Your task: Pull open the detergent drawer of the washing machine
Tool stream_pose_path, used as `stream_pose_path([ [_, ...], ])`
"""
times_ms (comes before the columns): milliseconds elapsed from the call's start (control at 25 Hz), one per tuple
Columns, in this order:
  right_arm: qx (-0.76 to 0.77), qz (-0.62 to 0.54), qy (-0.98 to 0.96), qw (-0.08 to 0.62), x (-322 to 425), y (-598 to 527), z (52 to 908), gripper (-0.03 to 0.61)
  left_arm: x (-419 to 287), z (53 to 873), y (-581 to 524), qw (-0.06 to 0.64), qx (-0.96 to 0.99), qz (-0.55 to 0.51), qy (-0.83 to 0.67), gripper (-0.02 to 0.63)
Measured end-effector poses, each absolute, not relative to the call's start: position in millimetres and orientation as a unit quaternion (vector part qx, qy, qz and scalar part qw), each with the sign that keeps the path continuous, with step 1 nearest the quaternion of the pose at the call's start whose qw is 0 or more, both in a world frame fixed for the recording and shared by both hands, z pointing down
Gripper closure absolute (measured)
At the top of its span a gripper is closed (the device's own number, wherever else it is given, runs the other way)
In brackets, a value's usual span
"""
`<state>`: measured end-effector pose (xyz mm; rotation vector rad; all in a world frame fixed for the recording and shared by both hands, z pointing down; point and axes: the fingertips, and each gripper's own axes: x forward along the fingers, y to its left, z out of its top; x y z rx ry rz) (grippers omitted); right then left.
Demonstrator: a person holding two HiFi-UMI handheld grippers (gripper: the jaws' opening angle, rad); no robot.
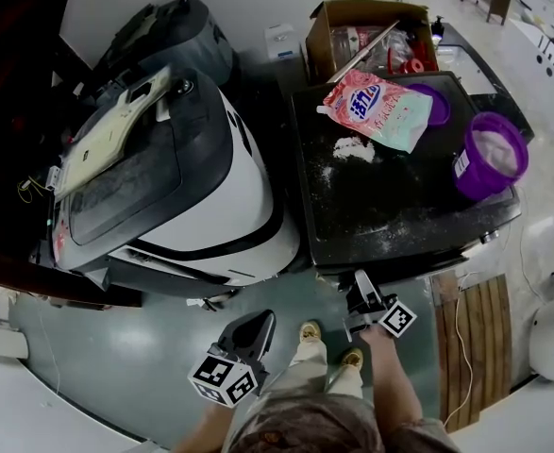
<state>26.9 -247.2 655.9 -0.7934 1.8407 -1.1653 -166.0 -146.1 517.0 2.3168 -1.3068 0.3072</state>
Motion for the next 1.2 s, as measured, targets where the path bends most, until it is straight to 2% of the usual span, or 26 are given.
stream_pose_path([
  [160,-0.309,-0.464,0.720,0.414,27.8,-246.4,655.4,0.253,-167.2,517.2,-143.8,0.230,0.841,0.113,-0.476,0.594],
  [880,-0.332,-0.465,0.705,0.419,28.1,-243.0,659.5,0.273,-173.2,513.0,-130.5,0.231,0.837,0.101,-0.486,0.594],
  [1040,-0.343,-0.470,0.699,0.417,29.8,-234.2,665.2,0.337,-173.0,512.1,-126.1,0.232,0.836,0.099,-0.487,0.594],
  [1200,-0.336,-0.465,0.705,0.417,29.1,-235.3,660.7,0.325,-171.0,513.4,-122.7,0.235,0.836,0.097,-0.486,0.594],
])
